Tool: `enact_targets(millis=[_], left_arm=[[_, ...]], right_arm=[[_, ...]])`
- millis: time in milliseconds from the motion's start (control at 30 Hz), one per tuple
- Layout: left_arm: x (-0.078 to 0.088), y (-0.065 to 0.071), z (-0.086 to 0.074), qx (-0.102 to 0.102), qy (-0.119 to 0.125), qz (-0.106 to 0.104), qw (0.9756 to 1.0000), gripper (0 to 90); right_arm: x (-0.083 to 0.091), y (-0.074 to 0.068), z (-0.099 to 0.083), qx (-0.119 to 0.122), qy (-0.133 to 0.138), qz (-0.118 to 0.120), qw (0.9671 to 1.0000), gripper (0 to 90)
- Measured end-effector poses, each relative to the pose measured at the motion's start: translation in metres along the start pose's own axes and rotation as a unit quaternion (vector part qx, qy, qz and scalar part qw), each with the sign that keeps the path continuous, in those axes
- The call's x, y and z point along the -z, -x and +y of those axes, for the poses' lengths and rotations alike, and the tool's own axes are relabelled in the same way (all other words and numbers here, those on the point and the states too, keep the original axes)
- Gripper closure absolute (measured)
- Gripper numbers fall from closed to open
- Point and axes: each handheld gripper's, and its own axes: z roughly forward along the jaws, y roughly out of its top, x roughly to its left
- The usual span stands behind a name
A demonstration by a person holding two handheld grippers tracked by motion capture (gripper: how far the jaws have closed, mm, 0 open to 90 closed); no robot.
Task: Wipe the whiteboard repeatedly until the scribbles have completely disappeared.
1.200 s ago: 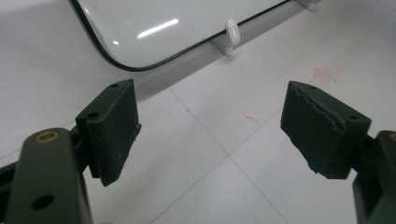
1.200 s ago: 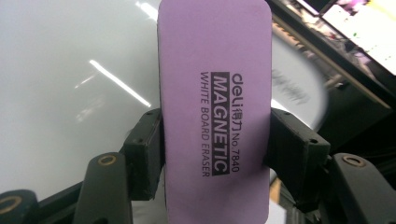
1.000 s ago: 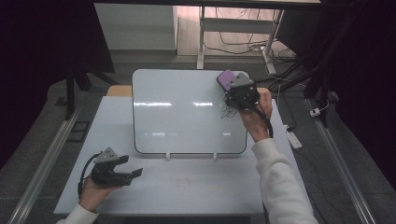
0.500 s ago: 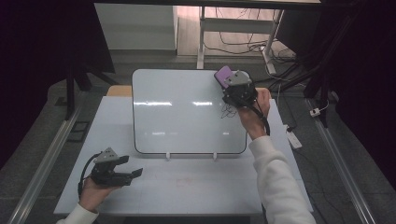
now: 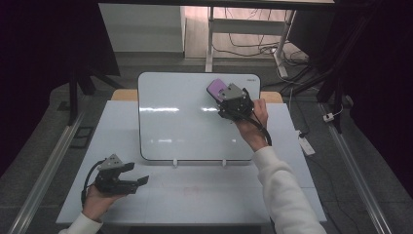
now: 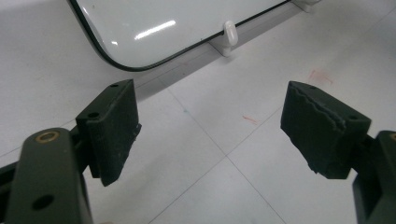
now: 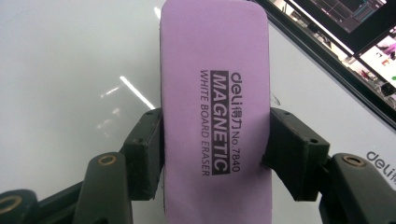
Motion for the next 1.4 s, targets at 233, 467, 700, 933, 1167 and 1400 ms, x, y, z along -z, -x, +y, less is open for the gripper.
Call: enact_targets(millis=[233, 467, 700, 933, 1167, 1400], left_arm=[[0.001, -0.001, 0.000, 0.001, 0.000, 0.000, 1.0000, 20.2], [-0.001, 0.000, 0.000, -0.001, -0.001, 0.002, 1.0000, 20.2], [-0.001, 0.000, 0.000, 0.001, -0.001, 0.001, 1.0000, 20.2], [-0.001, -0.001, 0.000, 0.003, 0.000, 0.000, 1.0000, 20.2], [-0.001, -0.001, 0.000, 0.003, -0.001, 0.000, 1.0000, 20.2], [0.000, 0.000, 0.000, 0.002, 0.001, 0.000, 1.0000, 20.2]], right_arm=[[0.006, 0.037, -0.011, -0.065, -0.012, -0.052, 0.9965, 39.6], [0.007, -0.005, -0.021, 0.000, -0.023, -0.022, 0.9995, 39.7], [0.014, -0.029, -0.033, 0.028, -0.029, 0.008, 0.9992, 39.7], [0.017, 0.013, -0.038, -0.043, -0.026, -0.044, 0.9978, 39.6], [0.017, -0.040, -0.047, 0.016, -0.032, -0.019, 0.9992, 39.7], [0.022, -0.042, -0.057, 0.019, -0.037, -0.040, 0.9983, 39.7]])
